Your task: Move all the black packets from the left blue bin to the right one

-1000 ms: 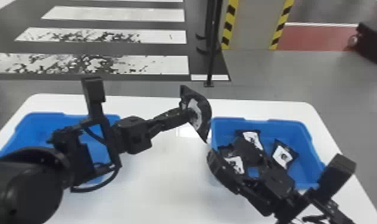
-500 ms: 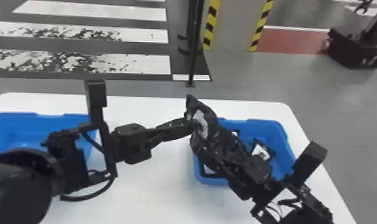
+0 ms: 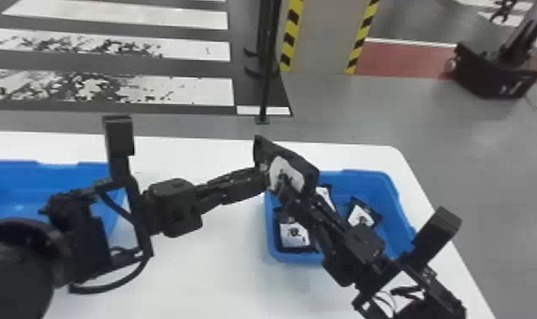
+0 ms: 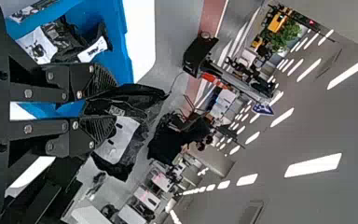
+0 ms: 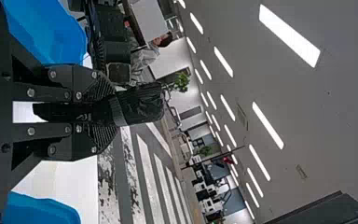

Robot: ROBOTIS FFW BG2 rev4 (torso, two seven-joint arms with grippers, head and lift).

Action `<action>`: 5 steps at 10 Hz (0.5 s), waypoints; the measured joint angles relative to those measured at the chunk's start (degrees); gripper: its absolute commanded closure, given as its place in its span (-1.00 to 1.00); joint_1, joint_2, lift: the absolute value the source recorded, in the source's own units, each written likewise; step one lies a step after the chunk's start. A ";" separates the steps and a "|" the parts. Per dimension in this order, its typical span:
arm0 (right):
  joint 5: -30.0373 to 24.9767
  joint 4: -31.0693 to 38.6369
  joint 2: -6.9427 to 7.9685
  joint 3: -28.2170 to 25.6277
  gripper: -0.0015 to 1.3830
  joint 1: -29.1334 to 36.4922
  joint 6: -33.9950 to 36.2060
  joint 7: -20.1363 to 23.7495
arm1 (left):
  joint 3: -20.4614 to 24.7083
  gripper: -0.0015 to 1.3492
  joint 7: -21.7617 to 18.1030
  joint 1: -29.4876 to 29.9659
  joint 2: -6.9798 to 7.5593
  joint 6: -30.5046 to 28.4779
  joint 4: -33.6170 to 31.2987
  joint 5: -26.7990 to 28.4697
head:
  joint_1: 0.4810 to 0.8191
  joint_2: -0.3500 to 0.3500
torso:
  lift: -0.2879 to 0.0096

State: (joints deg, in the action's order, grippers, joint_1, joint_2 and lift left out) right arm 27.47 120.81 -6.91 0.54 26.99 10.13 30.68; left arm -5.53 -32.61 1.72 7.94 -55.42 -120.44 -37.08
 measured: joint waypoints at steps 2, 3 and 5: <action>0.12 -0.90 0.06 -1.40 0.84 -0.04 0.25 -0.08 | 2.27 -0.80 -0.08 2.42 -0.14 2.16 -1.81 -0.59 | 0.27 -0.44 | -0.07; -0.39 -1.78 0.06 -2.86 0.84 -0.37 0.98 -0.09 | 3.85 -0.73 -0.22 4.55 -0.02 4.58 -3.51 -0.46 | 0.27 -0.44 | -0.07; -3.11 -5.15 -0.31 -6.84 0.84 -2.72 4.48 0.00 | 7.42 -0.73 -0.22 10.48 -0.26 10.57 -7.48 -0.66 | 0.27 -0.45 | -0.07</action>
State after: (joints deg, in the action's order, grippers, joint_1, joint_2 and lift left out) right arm 24.35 115.66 -7.22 -6.30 24.27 14.61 30.67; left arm 1.89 -32.83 12.21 7.67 -44.84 -127.92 -37.73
